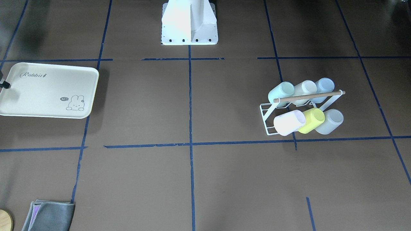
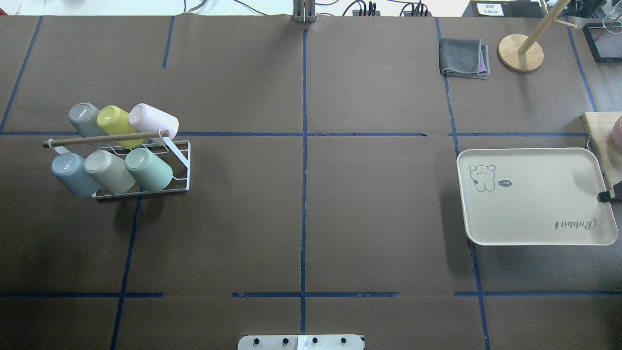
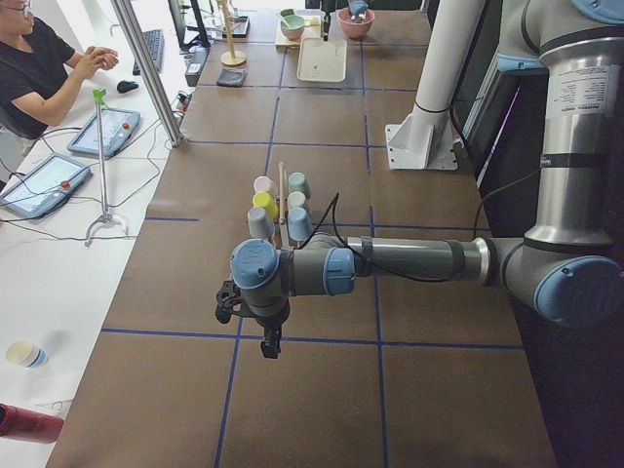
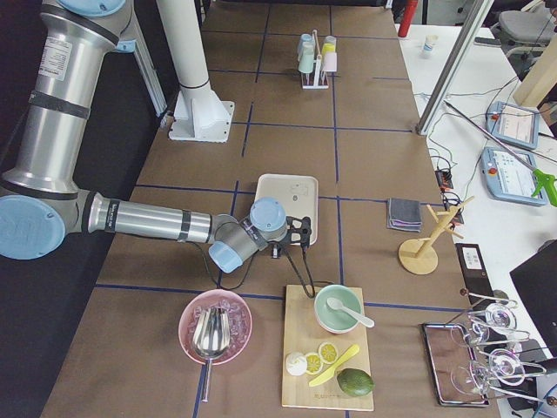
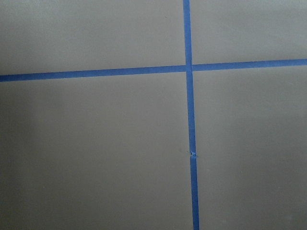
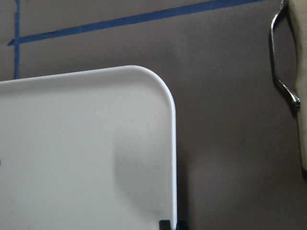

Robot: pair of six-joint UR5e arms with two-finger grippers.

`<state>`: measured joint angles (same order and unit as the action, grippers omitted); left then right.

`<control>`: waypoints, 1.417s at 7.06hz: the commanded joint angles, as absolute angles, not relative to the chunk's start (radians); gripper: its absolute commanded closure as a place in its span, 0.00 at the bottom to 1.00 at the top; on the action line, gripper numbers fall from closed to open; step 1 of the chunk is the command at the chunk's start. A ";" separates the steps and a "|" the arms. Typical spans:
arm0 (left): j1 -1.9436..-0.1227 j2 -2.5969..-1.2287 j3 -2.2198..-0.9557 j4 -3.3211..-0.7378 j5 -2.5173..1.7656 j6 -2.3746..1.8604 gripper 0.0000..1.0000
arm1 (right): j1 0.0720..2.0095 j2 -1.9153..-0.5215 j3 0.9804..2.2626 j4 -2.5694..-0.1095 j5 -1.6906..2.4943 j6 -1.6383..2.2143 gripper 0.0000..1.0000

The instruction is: Pick up and place green cup on tray

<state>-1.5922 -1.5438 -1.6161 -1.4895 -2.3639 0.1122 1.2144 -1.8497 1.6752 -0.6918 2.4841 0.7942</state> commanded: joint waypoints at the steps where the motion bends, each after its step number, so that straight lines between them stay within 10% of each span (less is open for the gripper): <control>1: -1.592 -1.545 -1.618 -1.489 -2.365 0.112 0.00 | 1.232 -1.797 1.726 -0.701 2.516 0.863 1.00; 10: -1.592 -1.557 -1.621 -1.489 -2.370 0.083 0.00 | 0.604 -1.186 1.747 -1.078 2.016 1.293 1.00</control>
